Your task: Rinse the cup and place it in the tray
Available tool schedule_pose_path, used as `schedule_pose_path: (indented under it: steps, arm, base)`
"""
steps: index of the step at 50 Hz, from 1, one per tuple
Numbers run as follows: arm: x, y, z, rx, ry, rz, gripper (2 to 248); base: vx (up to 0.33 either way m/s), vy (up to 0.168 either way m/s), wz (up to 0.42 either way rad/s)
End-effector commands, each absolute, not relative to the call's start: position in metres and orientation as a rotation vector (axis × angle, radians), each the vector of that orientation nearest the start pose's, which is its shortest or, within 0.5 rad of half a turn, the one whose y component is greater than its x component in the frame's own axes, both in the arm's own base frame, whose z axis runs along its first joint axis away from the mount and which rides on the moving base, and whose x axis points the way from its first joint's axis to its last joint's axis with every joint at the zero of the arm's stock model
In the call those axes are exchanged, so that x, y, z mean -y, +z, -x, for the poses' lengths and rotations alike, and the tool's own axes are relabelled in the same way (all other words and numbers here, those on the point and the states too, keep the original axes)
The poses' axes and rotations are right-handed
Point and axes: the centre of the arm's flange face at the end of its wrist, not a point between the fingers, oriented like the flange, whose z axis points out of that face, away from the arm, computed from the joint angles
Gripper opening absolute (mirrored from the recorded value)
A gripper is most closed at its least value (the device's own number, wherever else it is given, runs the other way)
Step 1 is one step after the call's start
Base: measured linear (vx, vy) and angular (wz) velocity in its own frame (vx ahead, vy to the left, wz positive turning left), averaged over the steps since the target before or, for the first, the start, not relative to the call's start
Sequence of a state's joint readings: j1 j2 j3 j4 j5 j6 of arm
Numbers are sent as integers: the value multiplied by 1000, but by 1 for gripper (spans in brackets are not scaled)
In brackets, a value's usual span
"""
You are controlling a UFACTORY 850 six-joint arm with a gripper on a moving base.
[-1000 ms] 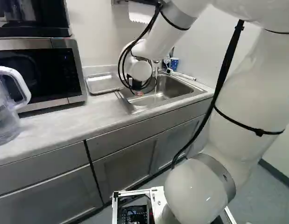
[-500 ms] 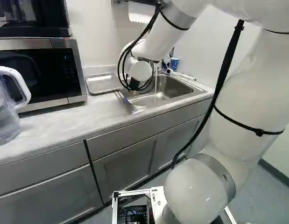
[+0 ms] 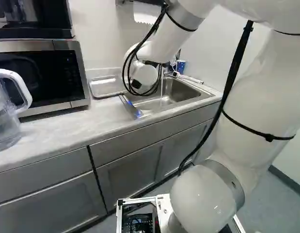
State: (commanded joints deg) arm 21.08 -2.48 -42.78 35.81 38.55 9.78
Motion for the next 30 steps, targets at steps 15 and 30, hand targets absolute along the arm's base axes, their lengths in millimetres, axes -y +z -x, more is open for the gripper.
schedule_pose_path:
  steps: [15,30]
  arm:
    - [-146,505,-467,-739,-1622,2048,124]
    - [-147,506,-467,-866,-1543,1933,124]
  base:
    - [0,0,0]
    - [0,0,0]
